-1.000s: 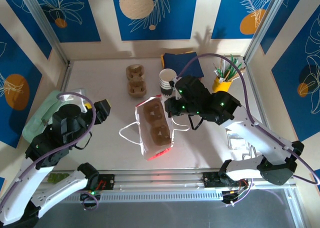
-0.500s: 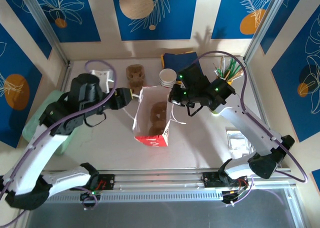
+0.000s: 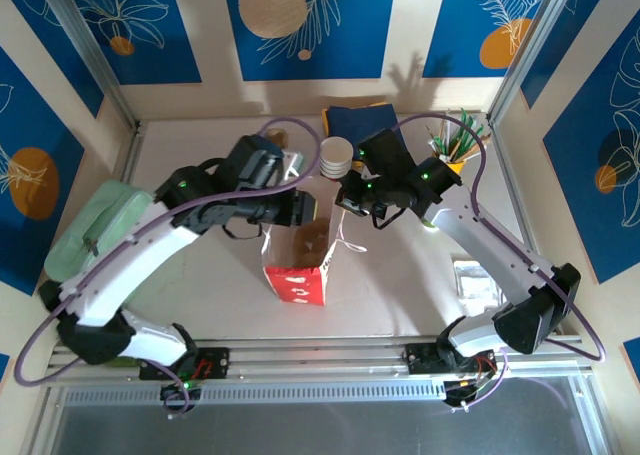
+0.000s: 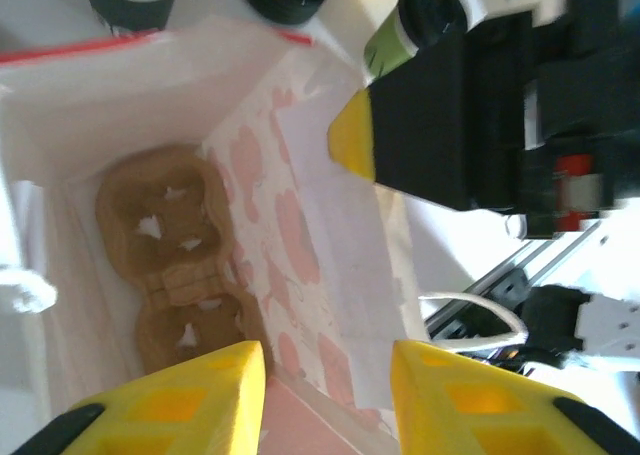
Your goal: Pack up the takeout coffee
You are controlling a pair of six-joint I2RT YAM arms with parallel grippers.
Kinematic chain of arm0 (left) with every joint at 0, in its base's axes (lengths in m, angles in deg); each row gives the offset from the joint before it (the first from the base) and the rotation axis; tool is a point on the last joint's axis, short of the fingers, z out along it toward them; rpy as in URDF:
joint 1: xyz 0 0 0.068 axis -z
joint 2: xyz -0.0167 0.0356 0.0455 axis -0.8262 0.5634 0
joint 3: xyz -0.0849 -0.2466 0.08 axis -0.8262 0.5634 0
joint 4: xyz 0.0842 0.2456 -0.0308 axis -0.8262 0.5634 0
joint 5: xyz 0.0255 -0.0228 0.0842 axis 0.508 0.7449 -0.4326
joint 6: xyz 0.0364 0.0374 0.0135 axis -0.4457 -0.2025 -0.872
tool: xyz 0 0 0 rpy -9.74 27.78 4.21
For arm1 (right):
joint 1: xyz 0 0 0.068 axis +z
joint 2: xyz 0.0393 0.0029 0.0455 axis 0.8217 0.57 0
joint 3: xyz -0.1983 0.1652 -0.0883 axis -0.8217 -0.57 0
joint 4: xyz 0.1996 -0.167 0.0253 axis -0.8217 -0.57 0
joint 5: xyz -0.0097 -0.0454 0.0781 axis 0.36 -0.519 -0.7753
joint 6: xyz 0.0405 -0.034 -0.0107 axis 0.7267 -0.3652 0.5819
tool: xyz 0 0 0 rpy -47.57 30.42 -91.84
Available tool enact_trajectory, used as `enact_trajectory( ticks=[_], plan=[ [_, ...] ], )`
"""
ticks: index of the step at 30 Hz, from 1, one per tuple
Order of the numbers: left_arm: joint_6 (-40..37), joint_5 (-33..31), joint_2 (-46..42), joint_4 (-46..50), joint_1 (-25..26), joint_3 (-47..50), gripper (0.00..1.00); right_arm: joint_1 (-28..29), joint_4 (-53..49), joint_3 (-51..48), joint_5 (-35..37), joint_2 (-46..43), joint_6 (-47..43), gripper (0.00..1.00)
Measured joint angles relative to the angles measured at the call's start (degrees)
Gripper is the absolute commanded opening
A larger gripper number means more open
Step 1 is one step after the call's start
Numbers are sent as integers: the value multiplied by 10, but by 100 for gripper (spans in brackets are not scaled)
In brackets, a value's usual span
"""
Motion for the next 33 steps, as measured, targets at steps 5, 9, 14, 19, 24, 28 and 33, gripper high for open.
enact_trajectory(
  ticks=[5,9,14,19,24,28,33],
  plan=[
    [-2,1,79,42,12,-9,33,-11,11,-21,-10,-2,8,0],
    [-2,3,106,61,17,-9,31,-17,22,-34,-17,-10,12,0],
    [-3,7,124,69,17,-8,27,-21,28,-43,-24,-15,15,0],
    [-7,17,143,67,17,8,23,-23,37,-47,-30,-15,17,0],
    [-7,32,154,53,13,37,19,-25,41,-52,-36,-17,19,0],
    [-7,45,158,33,6,59,17,-26,43,-55,-37,-20,19,0],
    [-7,59,165,10,0,80,14,-28,45,-56,-40,-20,19,0]
  ],
)
